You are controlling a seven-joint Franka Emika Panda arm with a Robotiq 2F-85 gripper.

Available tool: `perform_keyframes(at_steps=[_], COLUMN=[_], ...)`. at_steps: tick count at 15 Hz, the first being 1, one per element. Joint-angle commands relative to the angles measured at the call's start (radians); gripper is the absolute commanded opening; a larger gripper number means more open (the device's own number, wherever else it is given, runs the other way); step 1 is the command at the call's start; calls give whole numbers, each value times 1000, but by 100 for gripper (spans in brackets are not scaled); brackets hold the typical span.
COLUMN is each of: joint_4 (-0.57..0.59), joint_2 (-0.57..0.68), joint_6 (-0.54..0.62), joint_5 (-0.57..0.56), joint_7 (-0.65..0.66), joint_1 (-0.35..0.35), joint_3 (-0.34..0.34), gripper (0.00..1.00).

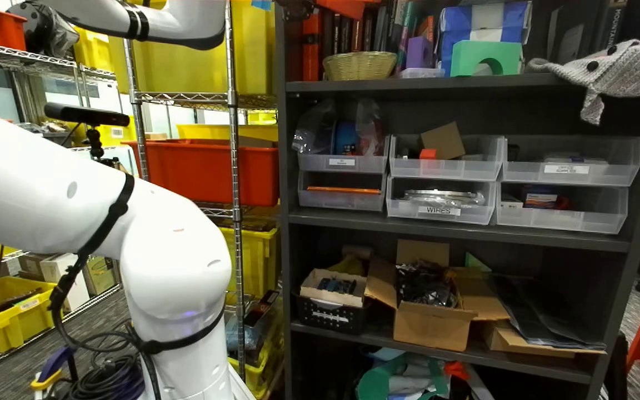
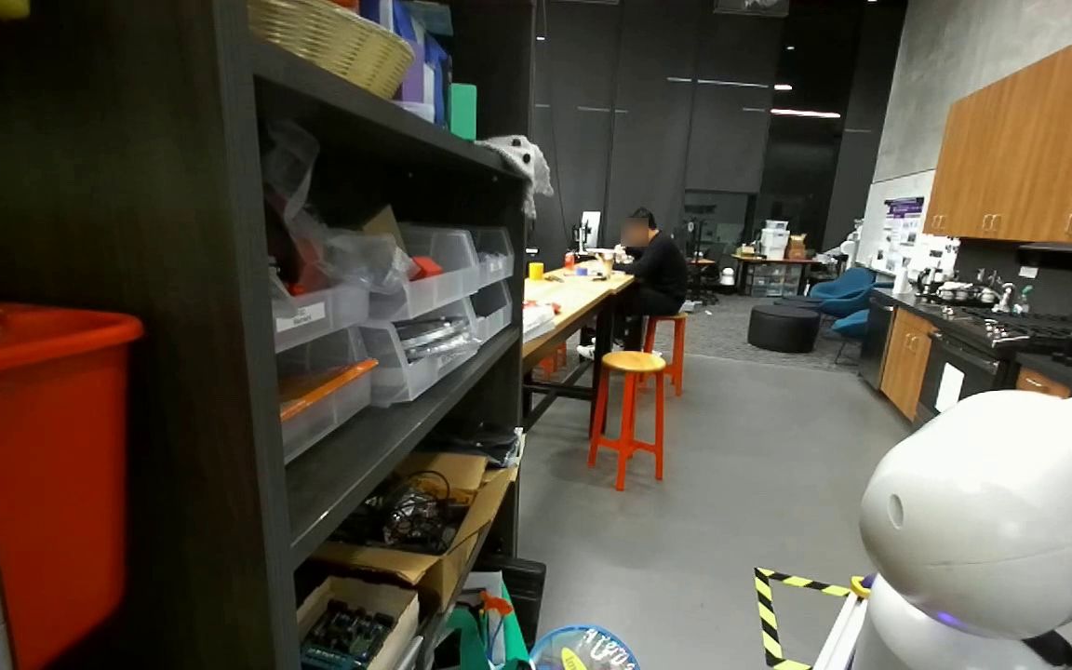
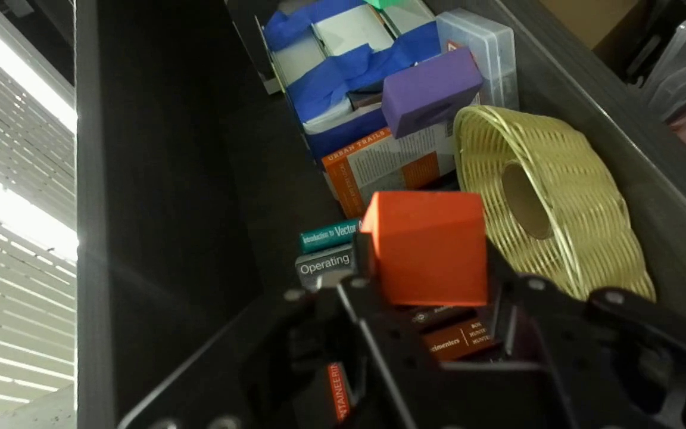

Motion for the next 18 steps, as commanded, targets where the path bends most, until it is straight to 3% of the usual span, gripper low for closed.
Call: perform_keyframes(at_steps=[1, 5, 9, 18], joint_4=[105, 163, 206, 333], joint_2=[70, 131, 198, 336], joint_6=[-98, -143, -202, -317], joint_5=[-55, -102, -86, -103], joint_7=[68, 104, 97, 137], joint_1=[-27, 0, 60, 117], joint_3=[45, 65, 60, 64], gripper=[15, 15, 15, 15])
